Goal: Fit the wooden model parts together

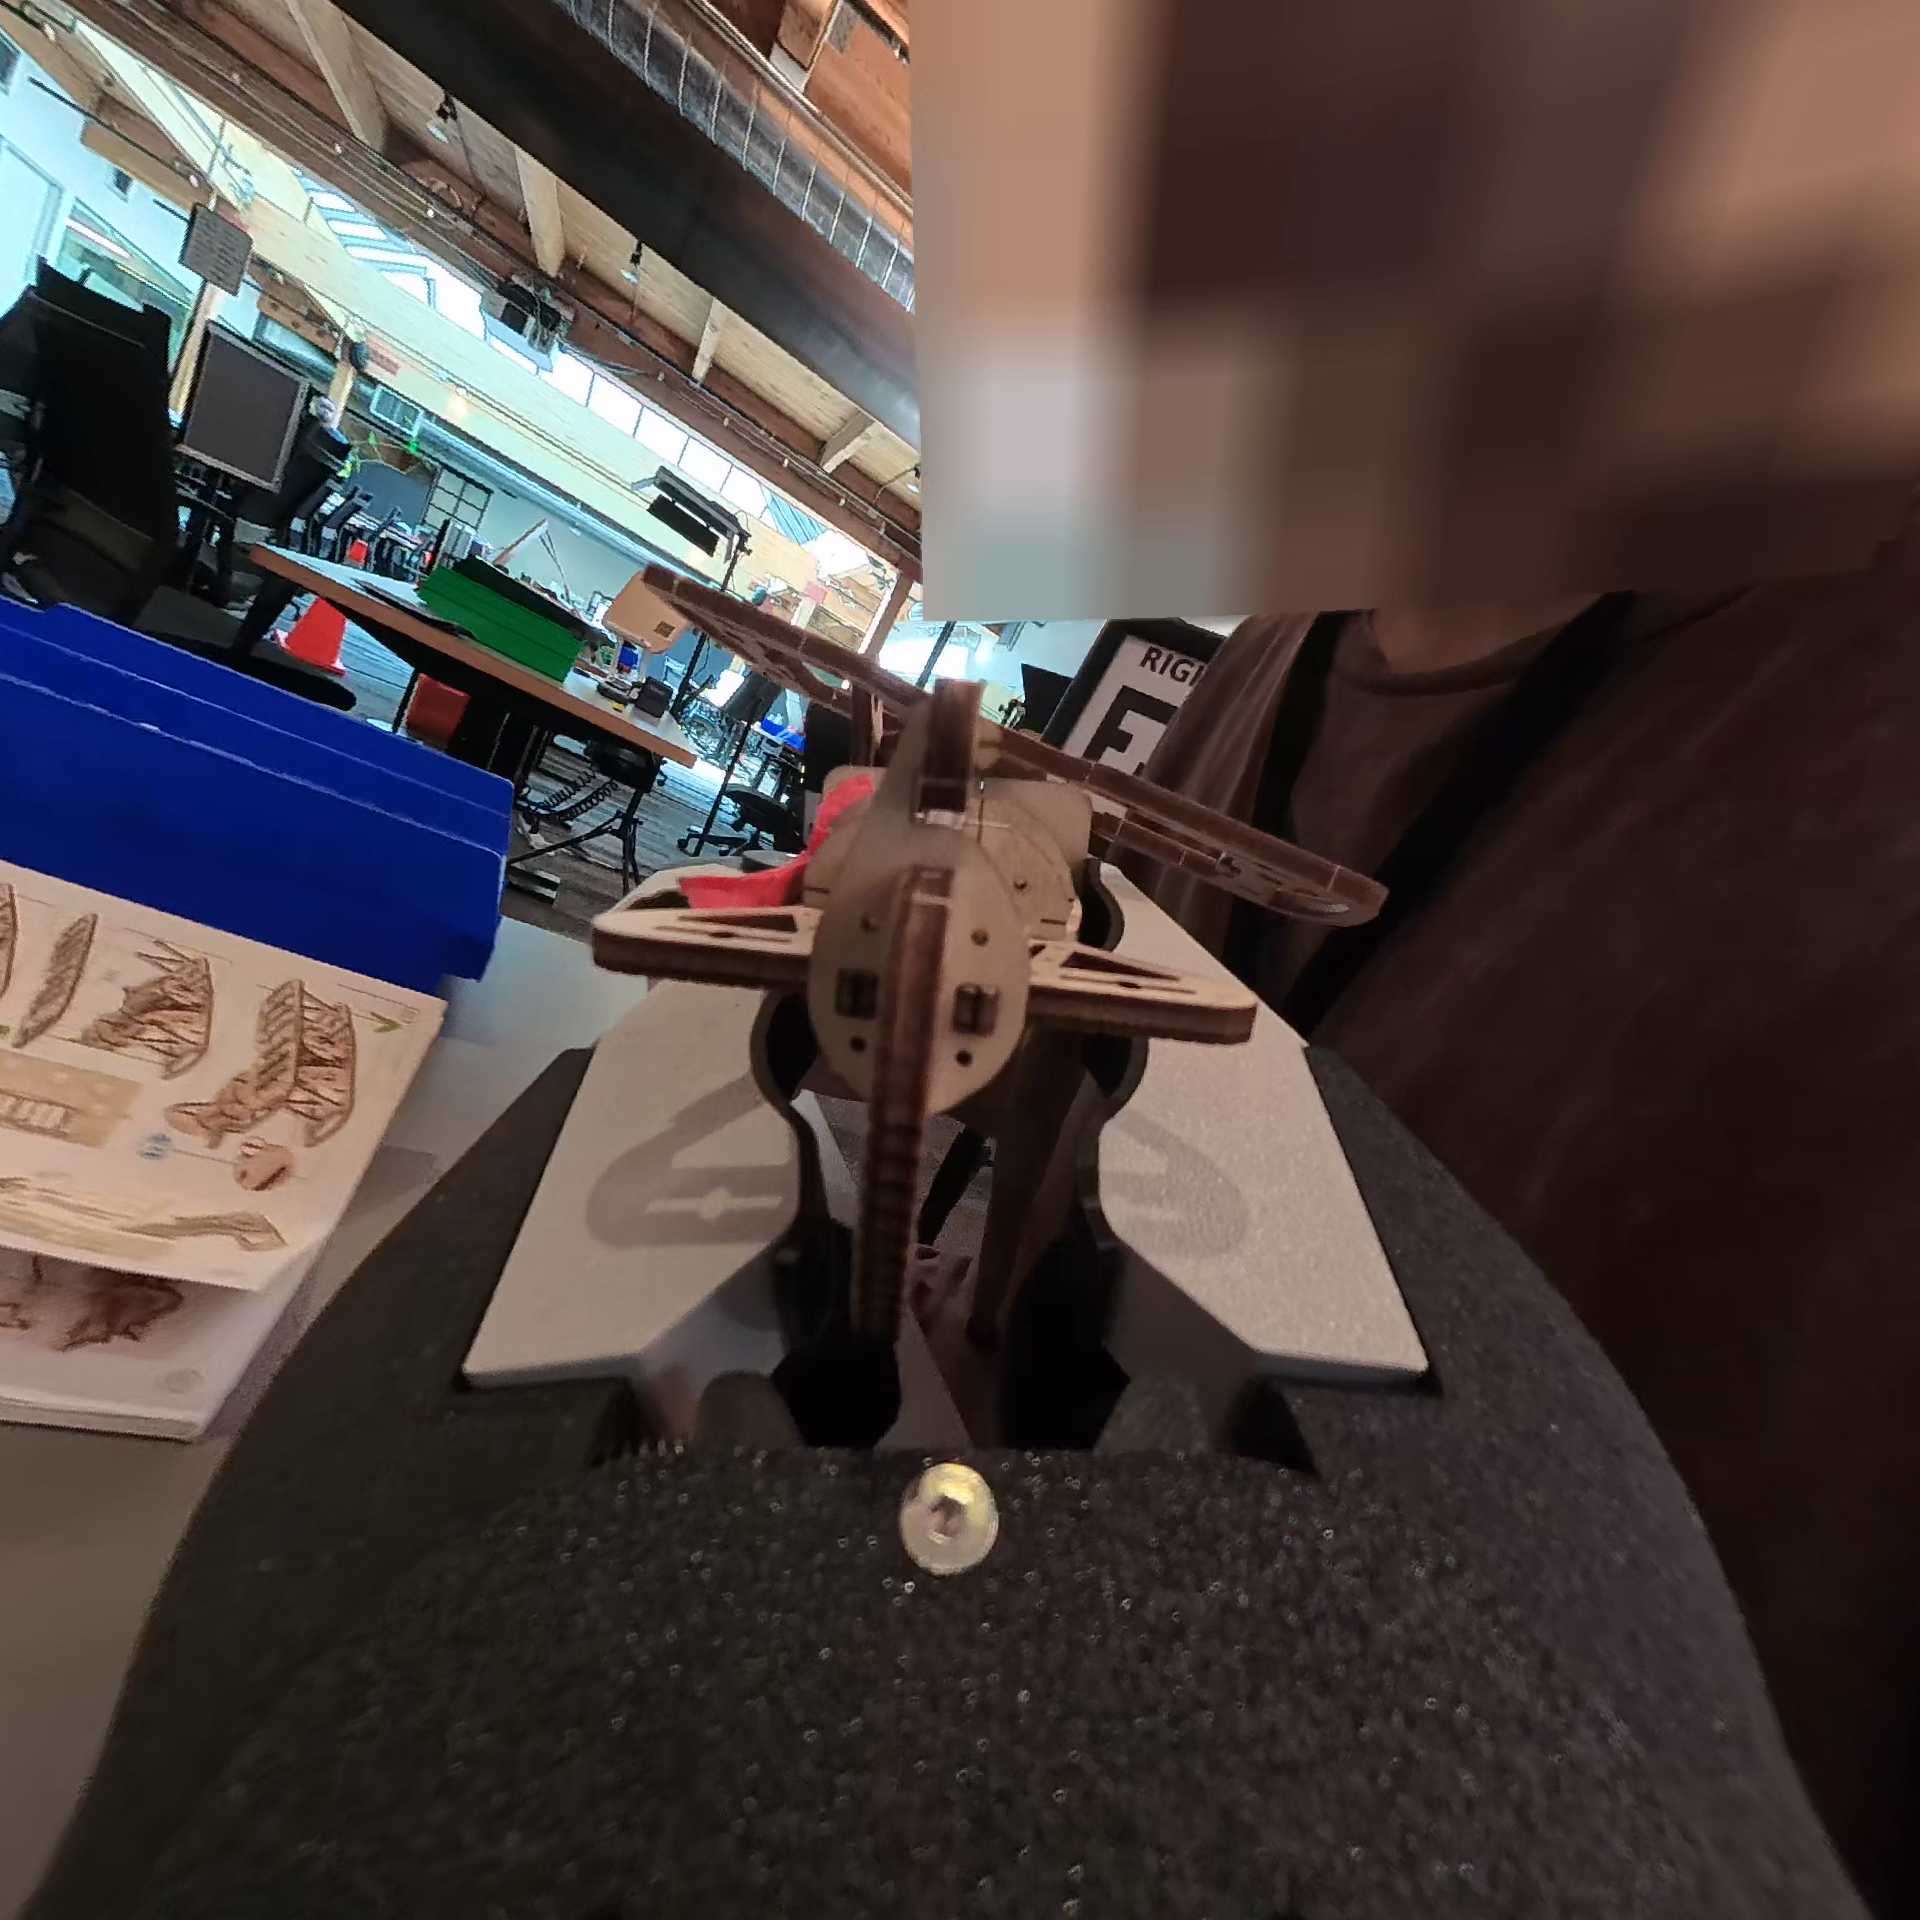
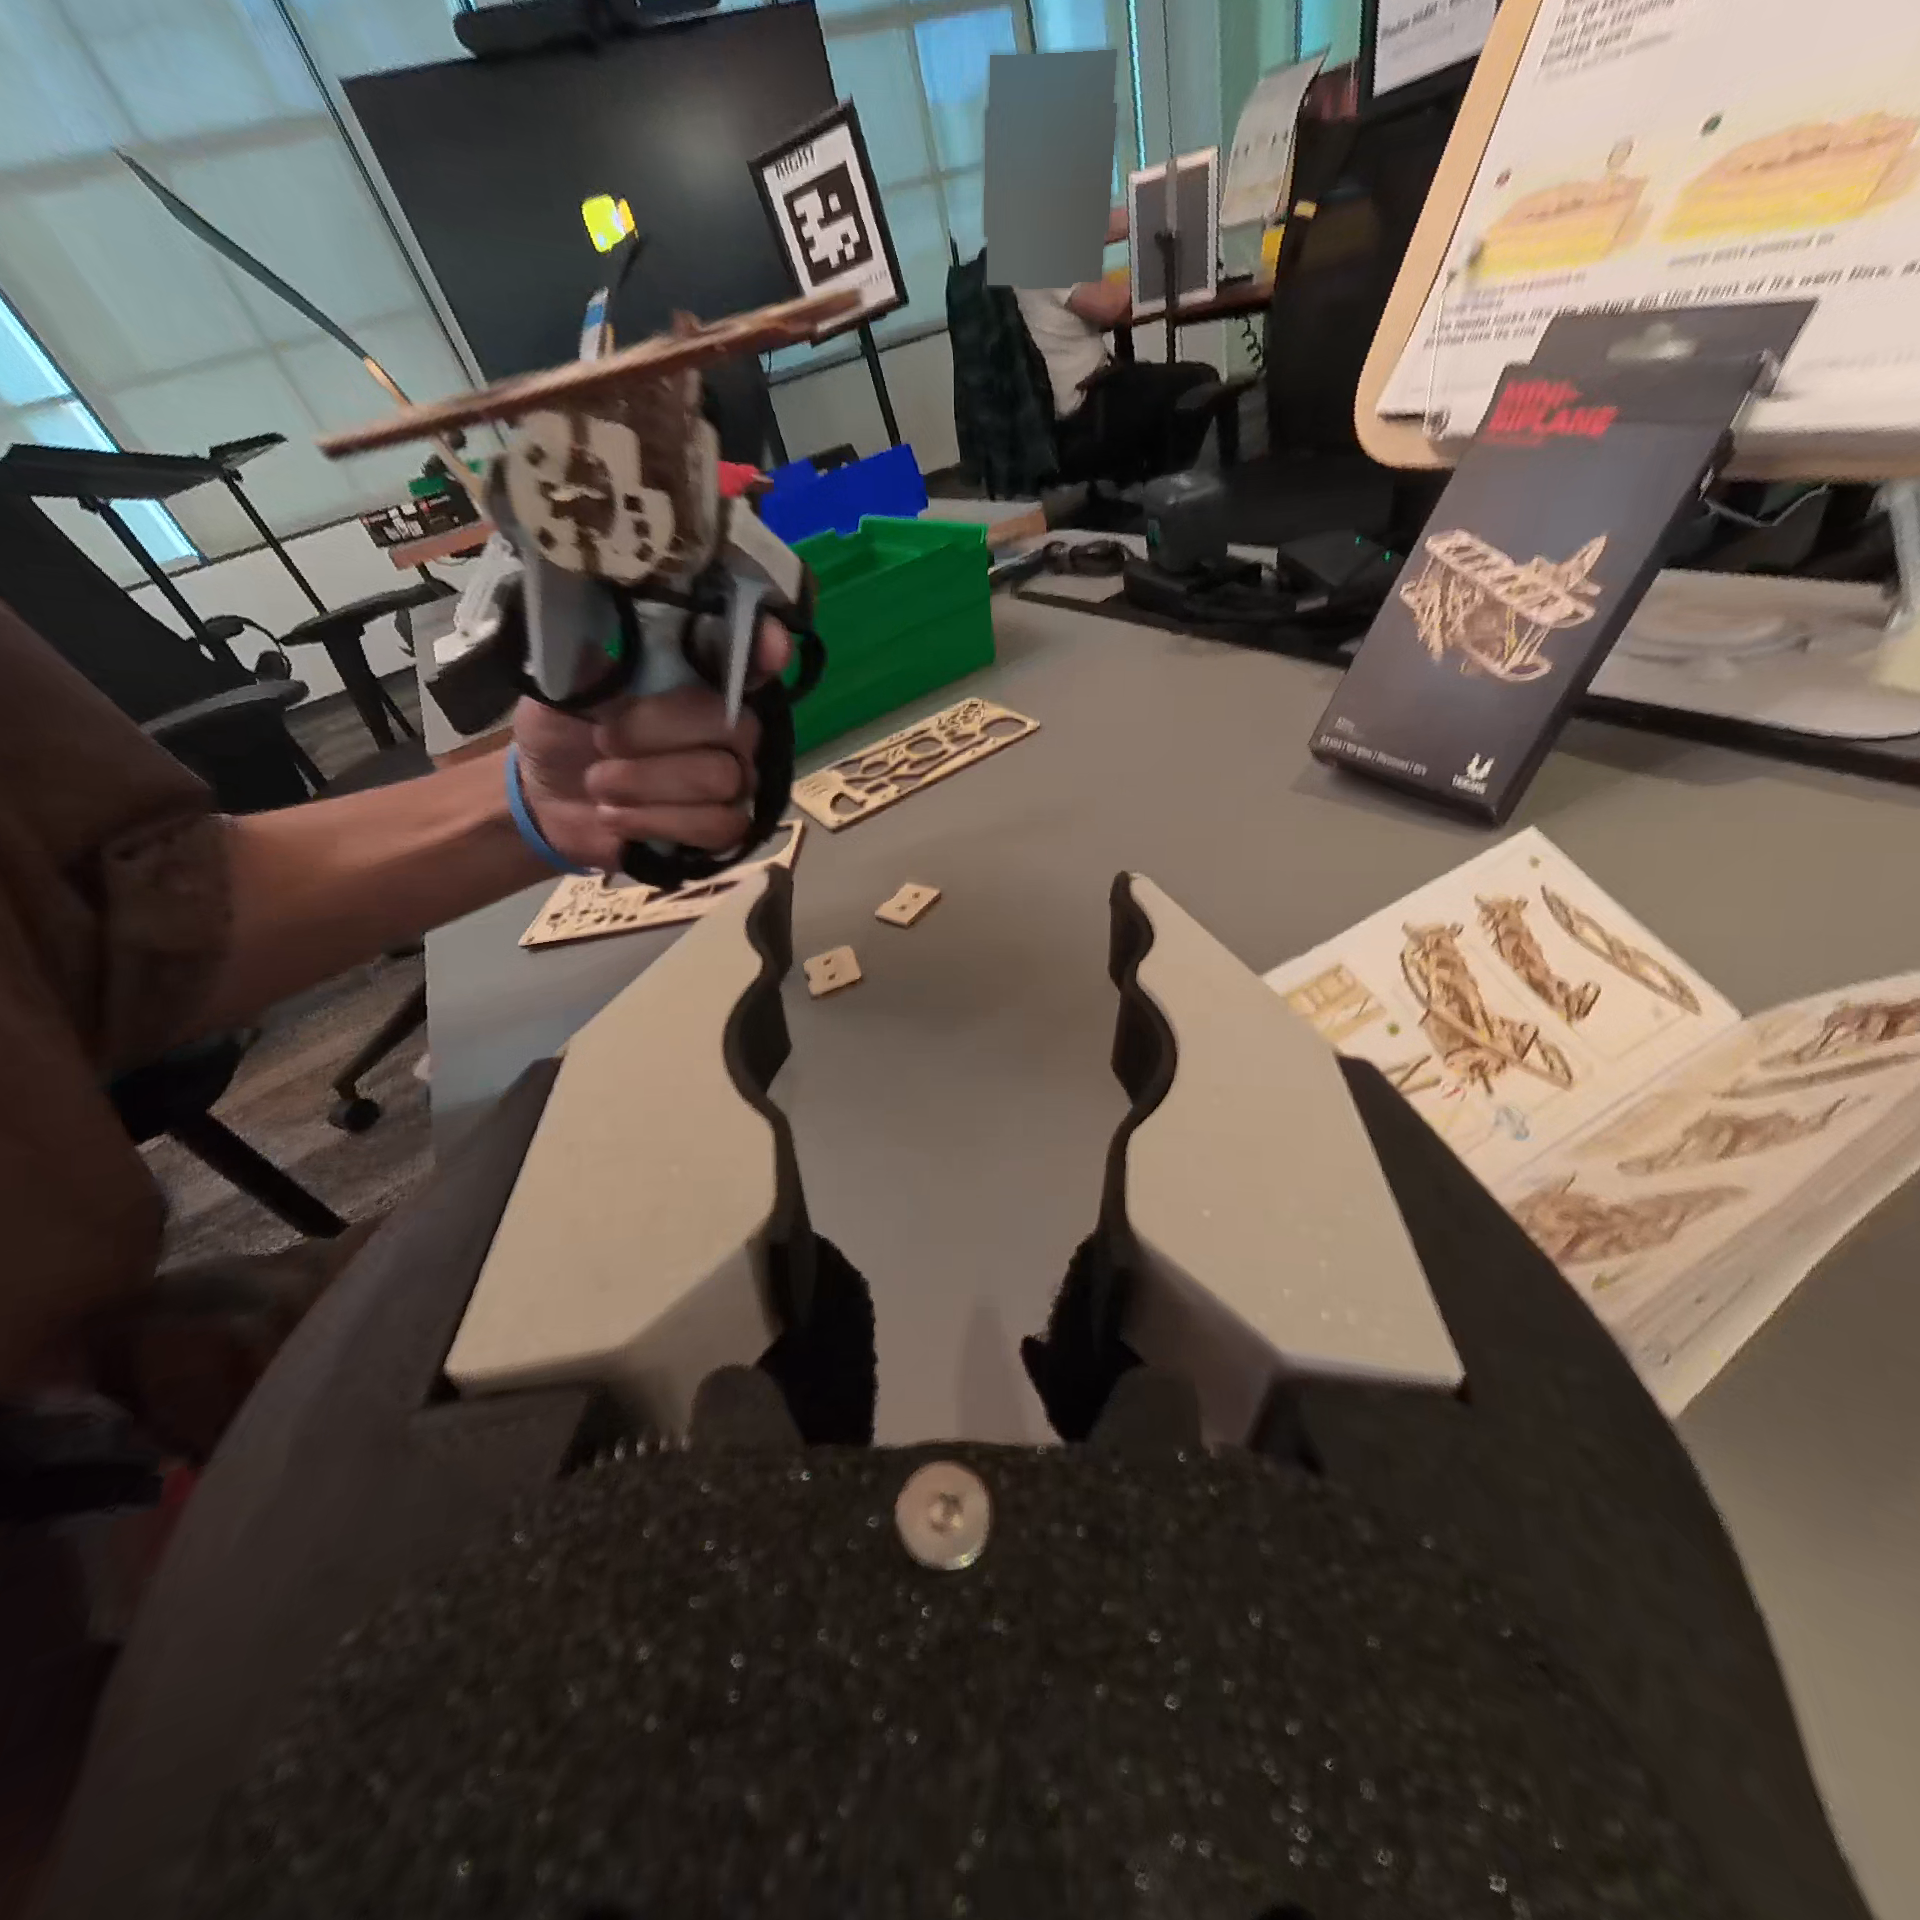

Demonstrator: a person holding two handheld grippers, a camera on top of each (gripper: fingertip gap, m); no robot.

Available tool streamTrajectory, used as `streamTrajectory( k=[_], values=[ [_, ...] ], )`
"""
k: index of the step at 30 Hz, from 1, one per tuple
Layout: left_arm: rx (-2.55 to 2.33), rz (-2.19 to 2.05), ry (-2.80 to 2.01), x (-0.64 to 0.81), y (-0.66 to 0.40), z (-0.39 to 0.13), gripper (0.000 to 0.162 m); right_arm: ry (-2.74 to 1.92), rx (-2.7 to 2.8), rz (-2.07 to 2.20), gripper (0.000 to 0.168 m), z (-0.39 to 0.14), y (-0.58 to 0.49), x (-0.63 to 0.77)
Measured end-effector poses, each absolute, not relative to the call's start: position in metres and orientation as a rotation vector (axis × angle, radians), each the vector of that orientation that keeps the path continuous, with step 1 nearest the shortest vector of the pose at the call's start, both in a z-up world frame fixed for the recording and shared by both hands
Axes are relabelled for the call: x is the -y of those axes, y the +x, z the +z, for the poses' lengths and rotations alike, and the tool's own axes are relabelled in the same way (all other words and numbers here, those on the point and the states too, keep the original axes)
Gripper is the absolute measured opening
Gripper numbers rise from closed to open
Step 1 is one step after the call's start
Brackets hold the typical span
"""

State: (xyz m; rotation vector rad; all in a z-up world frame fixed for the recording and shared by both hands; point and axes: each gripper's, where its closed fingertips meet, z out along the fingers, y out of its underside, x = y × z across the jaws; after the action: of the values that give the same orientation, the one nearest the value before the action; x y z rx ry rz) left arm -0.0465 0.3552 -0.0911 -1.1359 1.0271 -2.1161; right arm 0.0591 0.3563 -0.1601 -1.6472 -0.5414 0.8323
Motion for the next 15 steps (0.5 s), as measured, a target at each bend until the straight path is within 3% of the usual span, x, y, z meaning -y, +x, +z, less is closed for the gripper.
streamTrajectory(
  k=[15],
  values=[
    [-0.957, -2.193, -1.139, -0.383, -0.006, -0.110, 0.046, -1.725, 0.531, 0.804, 0.065, -0.166, 0.073, -0.384]
  ],
)
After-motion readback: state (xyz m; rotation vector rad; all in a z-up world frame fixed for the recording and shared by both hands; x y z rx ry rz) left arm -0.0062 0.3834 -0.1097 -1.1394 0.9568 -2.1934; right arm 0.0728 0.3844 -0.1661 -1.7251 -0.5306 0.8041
